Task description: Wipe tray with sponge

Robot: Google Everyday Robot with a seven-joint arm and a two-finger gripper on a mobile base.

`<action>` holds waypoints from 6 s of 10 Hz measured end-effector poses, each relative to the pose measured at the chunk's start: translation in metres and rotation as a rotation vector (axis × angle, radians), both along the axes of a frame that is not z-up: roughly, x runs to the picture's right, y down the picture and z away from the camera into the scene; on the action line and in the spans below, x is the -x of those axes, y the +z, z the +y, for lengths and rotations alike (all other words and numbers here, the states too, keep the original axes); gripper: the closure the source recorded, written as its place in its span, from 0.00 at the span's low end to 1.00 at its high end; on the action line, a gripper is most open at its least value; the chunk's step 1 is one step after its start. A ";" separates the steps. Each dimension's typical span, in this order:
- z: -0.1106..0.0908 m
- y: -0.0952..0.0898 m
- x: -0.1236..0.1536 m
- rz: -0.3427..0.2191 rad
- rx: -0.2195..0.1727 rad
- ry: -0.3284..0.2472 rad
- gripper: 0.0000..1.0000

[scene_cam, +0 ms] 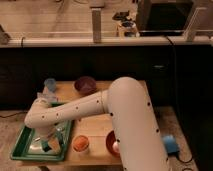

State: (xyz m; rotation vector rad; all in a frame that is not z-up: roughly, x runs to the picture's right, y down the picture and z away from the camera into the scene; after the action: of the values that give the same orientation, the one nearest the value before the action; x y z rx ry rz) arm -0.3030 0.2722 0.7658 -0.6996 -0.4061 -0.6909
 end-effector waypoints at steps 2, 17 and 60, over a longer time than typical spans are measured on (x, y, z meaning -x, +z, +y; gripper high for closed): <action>-0.004 0.000 -0.001 0.005 -0.004 0.018 0.20; -0.003 0.005 -0.013 0.048 0.008 0.032 0.27; 0.011 -0.037 0.010 -0.125 0.006 -0.180 1.00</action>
State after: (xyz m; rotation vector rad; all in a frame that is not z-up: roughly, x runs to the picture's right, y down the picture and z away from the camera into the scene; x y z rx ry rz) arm -0.3131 0.2831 0.7292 -0.7059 -0.4635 -0.9071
